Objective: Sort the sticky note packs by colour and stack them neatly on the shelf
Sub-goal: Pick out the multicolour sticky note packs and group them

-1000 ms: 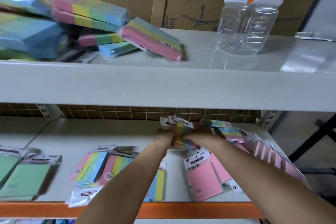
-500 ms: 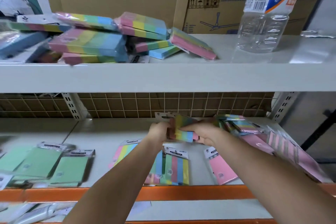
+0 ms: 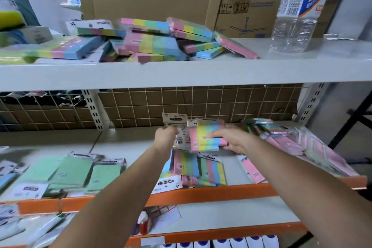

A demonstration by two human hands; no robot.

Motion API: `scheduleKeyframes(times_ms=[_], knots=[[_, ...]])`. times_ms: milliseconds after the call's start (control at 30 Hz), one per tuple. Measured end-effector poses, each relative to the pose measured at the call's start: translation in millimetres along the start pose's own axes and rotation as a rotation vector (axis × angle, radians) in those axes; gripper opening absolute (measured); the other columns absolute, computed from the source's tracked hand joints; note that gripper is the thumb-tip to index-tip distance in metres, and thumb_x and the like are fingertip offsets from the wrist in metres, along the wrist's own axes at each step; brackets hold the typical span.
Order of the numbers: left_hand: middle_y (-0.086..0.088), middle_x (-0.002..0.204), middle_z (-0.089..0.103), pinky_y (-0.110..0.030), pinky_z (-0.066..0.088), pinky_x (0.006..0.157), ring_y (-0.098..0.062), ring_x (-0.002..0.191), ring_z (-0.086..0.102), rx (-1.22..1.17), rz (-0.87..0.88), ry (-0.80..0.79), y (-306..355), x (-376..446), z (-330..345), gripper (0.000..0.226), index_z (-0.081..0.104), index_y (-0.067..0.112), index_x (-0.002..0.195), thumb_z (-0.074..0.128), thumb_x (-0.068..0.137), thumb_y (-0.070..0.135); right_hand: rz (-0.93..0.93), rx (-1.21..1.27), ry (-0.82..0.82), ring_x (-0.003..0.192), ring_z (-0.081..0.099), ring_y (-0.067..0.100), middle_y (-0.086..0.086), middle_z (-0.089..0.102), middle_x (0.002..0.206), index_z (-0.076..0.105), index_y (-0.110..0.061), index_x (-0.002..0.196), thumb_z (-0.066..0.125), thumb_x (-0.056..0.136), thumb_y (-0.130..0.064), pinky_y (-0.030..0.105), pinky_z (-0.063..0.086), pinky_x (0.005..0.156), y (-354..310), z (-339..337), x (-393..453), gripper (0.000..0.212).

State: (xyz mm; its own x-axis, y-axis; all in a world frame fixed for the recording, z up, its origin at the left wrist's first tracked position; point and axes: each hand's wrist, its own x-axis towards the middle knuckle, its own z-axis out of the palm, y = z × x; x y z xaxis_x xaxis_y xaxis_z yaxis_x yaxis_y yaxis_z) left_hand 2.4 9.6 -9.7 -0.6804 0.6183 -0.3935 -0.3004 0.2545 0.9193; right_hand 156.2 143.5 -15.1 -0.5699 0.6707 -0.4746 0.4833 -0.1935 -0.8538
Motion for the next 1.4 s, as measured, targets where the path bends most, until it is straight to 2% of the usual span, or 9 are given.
scheduleKeyframes(times_ms=[133, 333, 533, 733, 867, 1067, 1200, 1267, 1400], knots=[[-0.015, 0.106, 0.066, -0.048, 0.048, 0.097, -0.035, 0.102, 0.062, -0.051, 0.061, 0.051, 5, -11, -16, 0.022, 0.056, 0.009, 0.103, 0.049, 0.082, 0.008, -0.007, 0.016, 0.049, 0.125, 0.050, 0.019, 0.004, 0.060, 0.129, 0.067, -0.015, 0.102, 0.079, 0.076, -0.017, 0.041, 0.038, 0.110, 2, 8, -10, 0.029], [-0.012, 0.111, 0.062, -0.029, 0.046, 0.075, -0.028, 0.097, 0.059, -0.102, 0.136, 0.155, 7, -23, -42, 0.020, 0.051, 0.009, 0.109, 0.041, 0.093, 0.005, 0.033, 0.024, 0.066, 0.114, 0.059, 0.016, 0.003, 0.065, 0.121, 0.061, -0.011, 0.117, 0.077, 0.079, -0.014, 0.029, 0.049, 0.080, 22, 30, -18, 0.041], [-0.013, 0.104, 0.060, -0.029, 0.046, 0.063, -0.027, 0.088, 0.062, -0.084, 0.090, 0.105, 2, -34, -60, 0.019, 0.044, 0.009, 0.110, 0.043, 0.093, 0.003, 0.045, 0.062, 0.093, 0.116, 0.050, 0.018, 0.005, 0.052, 0.130, 0.045, -0.008, 0.130, 0.078, 0.079, -0.013, 0.028, 0.049, 0.072, 32, 61, -18, 0.061], [-0.013, 0.094, 0.060, -0.030, 0.040, 0.062, -0.023, 0.079, 0.057, -0.050, 0.016, 0.069, -5, -34, -66, 0.018, 0.044, 0.008, 0.111, 0.045, 0.093, 0.007, 0.034, -0.106, 0.192, 0.114, 0.053, 0.024, 0.009, 0.055, 0.129, 0.047, -0.010, 0.129, 0.075, 0.079, -0.024, 0.040, 0.049, 0.095, 35, 67, -15, 0.059], [-0.017, 0.102, 0.065, -0.032, 0.041, 0.066, -0.031, 0.086, 0.061, -0.115, -0.083, 0.042, -8, -32, -67, 0.012, 0.048, 0.009, 0.097, 0.045, 0.085, 0.012, 0.049, -0.247, 0.259, 0.106, 0.051, 0.025, 0.012, 0.047, 0.134, 0.038, -0.007, 0.135, 0.070, 0.084, -0.020, 0.033, 0.048, 0.085, 32, 63, -19, 0.061], [-0.009, 0.079, 0.069, -0.029, 0.048, 0.066, -0.023, 0.069, 0.065, -0.180, -0.133, -0.046, -15, -27, -55, 0.036, 0.057, 0.008, 0.112, 0.064, 0.083, 0.027, 0.008, -0.437, 0.270, 0.132, 0.042, 0.027, 0.008, 0.038, 0.149, 0.037, -0.018, 0.146, 0.074, 0.080, -0.025, 0.033, 0.040, 0.105, 36, 58, -26, 0.076], [-0.007, 0.075, 0.068, -0.019, 0.045, 0.042, -0.015, 0.050, 0.063, -0.122, -0.126, -0.062, -17, -26, -41, 0.053, 0.057, 0.003, 0.117, 0.074, 0.079, 0.037, -0.131, -0.359, 0.219, 0.115, 0.054, 0.022, 0.000, 0.058, 0.127, 0.063, -0.027, 0.119, 0.066, 0.085, -0.034, 0.034, 0.047, 0.095, 34, 64, -28, 0.035], [-0.009, 0.077, 0.068, -0.019, 0.044, 0.042, -0.017, 0.052, 0.063, -0.113, -0.128, -0.069, -19, -26, -33, 0.059, 0.057, 0.002, 0.119, 0.076, 0.077, 0.039, -0.132, -0.258, 0.154, 0.106, 0.057, 0.021, -0.002, 0.064, 0.111, 0.067, -0.025, 0.098, 0.058, 0.089, -0.046, 0.035, 0.046, 0.090, 29, 68, -34, 0.024], [-0.010, 0.082, 0.064, -0.021, 0.045, 0.043, -0.017, 0.059, 0.061, -0.067, -0.063, -0.026, -19, -31, -13, 0.047, 0.049, 0.002, 0.117, 0.073, 0.083, 0.025, -0.027, -0.047, 0.073, 0.121, 0.046, 0.023, -0.006, 0.052, 0.128, 0.064, -0.032, 0.103, 0.054, 0.059, -0.089, 0.045, 0.038, 0.103, 21, 66, -39, 0.073]])
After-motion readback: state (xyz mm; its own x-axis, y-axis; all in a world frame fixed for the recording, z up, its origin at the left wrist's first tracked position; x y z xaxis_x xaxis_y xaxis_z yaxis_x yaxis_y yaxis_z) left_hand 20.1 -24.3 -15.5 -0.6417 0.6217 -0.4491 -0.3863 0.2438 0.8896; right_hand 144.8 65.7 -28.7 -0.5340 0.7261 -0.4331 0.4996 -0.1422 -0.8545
